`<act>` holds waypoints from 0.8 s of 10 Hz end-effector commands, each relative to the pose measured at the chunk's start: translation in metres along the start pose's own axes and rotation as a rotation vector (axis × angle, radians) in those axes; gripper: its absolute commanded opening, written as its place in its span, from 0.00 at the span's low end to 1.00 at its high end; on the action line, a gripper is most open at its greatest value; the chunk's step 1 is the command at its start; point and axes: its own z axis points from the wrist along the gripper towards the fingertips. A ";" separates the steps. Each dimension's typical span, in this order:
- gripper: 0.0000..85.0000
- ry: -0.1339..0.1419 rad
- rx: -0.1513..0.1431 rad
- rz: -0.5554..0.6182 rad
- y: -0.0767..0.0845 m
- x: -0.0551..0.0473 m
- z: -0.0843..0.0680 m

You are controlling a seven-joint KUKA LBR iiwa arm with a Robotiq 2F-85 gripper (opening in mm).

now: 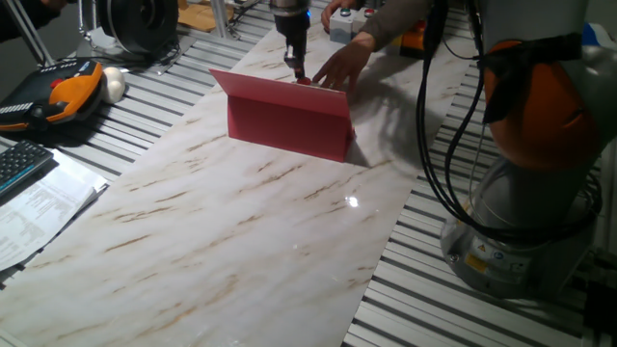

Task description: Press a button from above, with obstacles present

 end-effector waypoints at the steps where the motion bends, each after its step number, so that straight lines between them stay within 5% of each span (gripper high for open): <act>1: 0.00 -0.003 -0.011 0.015 0.008 0.000 -0.040; 5: 0.00 0.023 -0.015 0.115 0.068 -0.005 -0.111; 8: 0.00 -0.003 -0.008 0.170 0.097 0.011 -0.127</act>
